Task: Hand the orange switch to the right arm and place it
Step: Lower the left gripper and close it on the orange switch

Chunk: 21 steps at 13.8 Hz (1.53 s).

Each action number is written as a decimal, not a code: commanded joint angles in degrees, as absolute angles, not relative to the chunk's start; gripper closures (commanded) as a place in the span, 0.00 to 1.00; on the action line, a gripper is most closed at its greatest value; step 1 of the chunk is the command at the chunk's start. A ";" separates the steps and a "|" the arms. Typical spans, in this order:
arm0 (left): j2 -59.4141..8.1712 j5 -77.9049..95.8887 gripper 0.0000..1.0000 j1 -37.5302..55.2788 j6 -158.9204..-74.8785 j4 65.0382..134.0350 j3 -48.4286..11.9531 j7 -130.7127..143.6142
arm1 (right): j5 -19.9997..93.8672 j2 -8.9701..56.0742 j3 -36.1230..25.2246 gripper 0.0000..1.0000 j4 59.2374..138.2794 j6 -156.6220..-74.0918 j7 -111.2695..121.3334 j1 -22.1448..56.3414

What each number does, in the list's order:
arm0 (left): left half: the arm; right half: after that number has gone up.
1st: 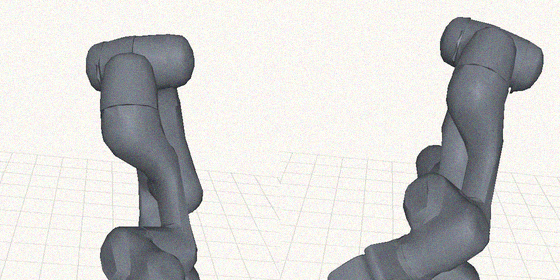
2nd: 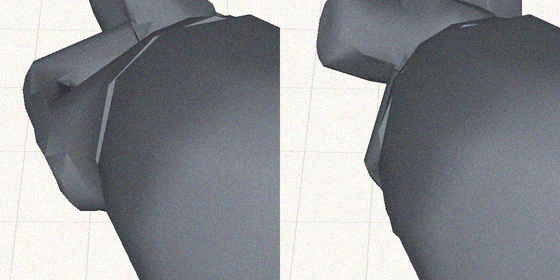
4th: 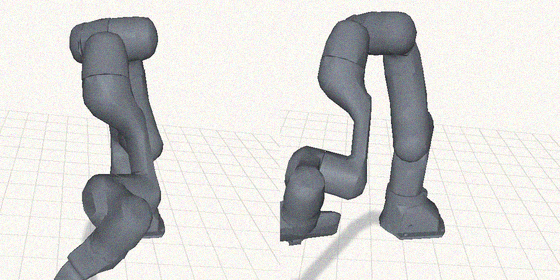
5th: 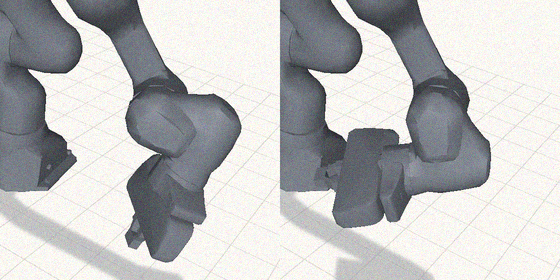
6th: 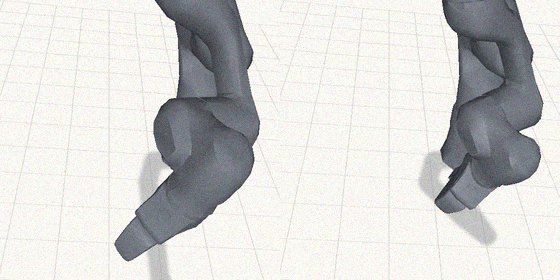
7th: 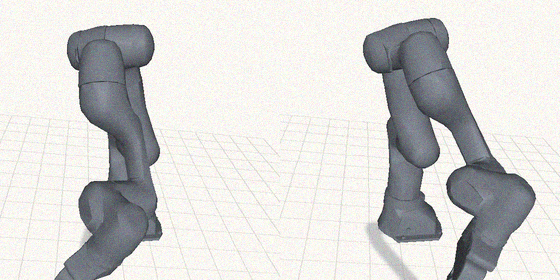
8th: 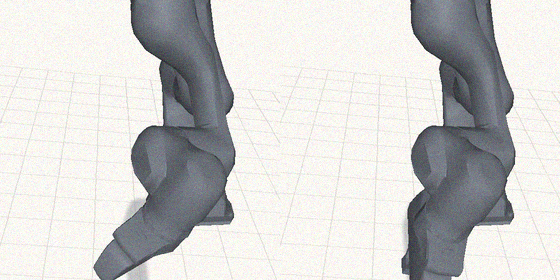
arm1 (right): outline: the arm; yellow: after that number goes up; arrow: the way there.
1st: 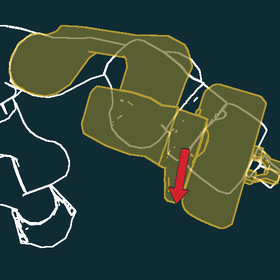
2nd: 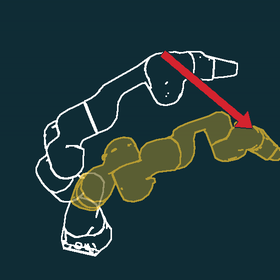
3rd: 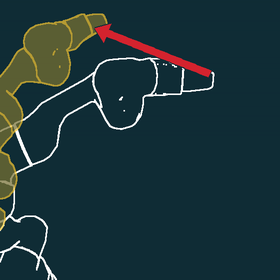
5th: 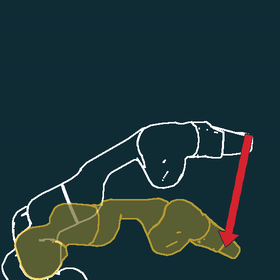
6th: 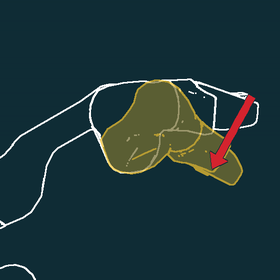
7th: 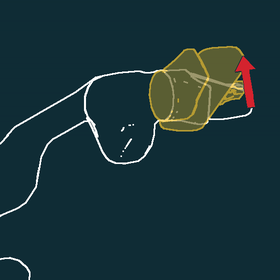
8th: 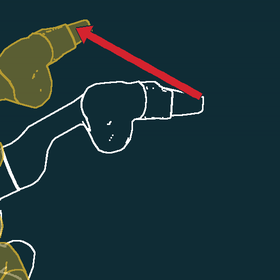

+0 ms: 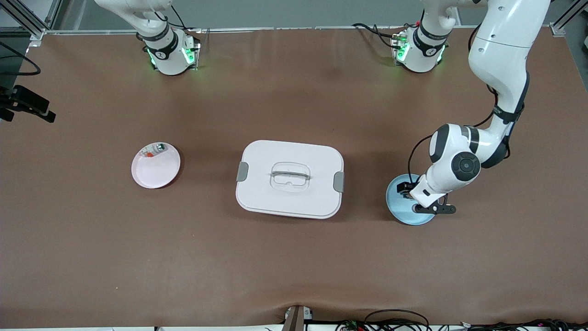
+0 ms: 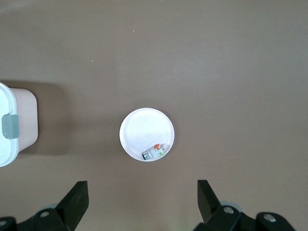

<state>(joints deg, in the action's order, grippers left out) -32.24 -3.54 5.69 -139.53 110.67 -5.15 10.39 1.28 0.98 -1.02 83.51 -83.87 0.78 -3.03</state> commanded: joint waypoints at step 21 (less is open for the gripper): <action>-33.49 -7.47 0.68 5.54 -141.15 109.95 -5.27 12.30 | 3.25 0.44 -0.79 0.00 83.50 -83.14 1.41 -5.45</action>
<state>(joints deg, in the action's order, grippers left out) -33.61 -6.17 5.70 -141.22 110.47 -5.14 10.74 2.35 0.98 -1.36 83.51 -83.77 0.78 -4.99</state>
